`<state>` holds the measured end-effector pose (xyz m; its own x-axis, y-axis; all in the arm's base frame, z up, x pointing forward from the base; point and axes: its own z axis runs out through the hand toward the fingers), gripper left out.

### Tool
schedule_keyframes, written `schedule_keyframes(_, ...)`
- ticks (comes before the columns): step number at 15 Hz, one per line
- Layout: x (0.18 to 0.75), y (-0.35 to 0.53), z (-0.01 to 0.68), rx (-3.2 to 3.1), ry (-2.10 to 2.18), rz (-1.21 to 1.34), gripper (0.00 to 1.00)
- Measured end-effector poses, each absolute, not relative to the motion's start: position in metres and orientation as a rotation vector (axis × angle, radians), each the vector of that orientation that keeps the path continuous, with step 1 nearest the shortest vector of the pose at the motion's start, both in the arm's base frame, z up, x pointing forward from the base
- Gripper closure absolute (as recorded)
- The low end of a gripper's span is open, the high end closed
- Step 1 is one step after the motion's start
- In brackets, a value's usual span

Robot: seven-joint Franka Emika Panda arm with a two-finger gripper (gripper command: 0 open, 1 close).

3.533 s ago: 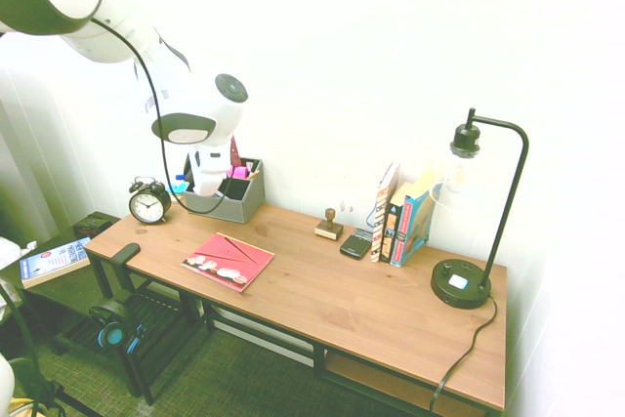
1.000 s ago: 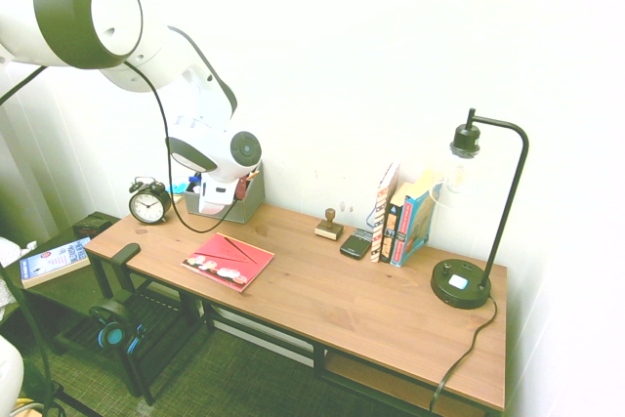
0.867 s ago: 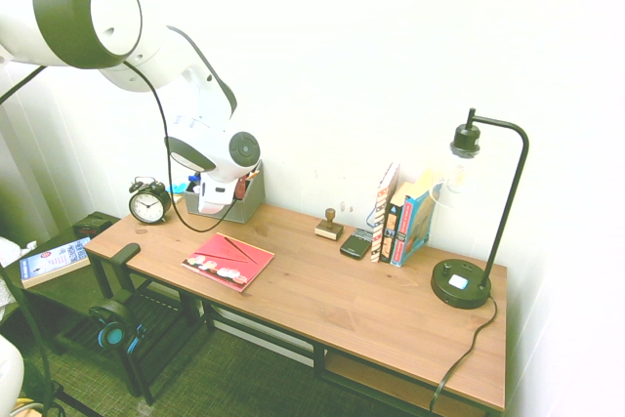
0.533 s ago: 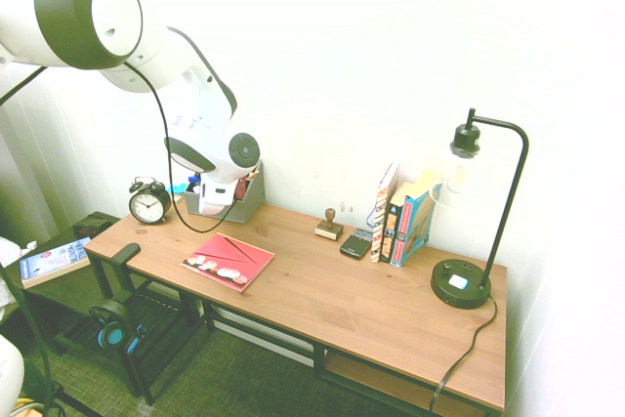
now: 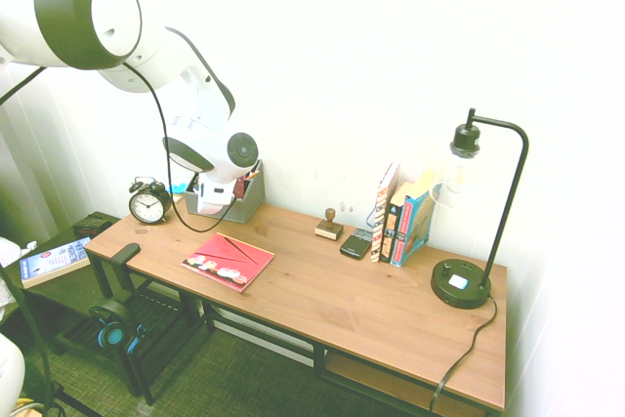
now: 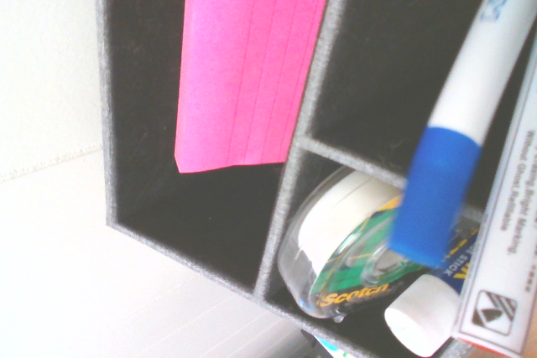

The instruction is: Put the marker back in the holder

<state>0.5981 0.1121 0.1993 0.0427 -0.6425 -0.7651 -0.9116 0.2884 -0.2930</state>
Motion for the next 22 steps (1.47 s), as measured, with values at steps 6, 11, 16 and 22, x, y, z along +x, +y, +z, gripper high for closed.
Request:
schedule_keyframes(6,0.588,0.146,0.297,-1.833,1.543,0.315,0.0)
schedule_keyframes(11,0.54,0.137,0.356,-2.255,1.377,0.22,0.0)
schedule_keyframes(16,0.522,0.109,0.377,-2.678,1.185,0.169,0.0)
schedule_keyframes(22,0.496,0.081,0.388,-3.131,0.959,0.013,0.0)
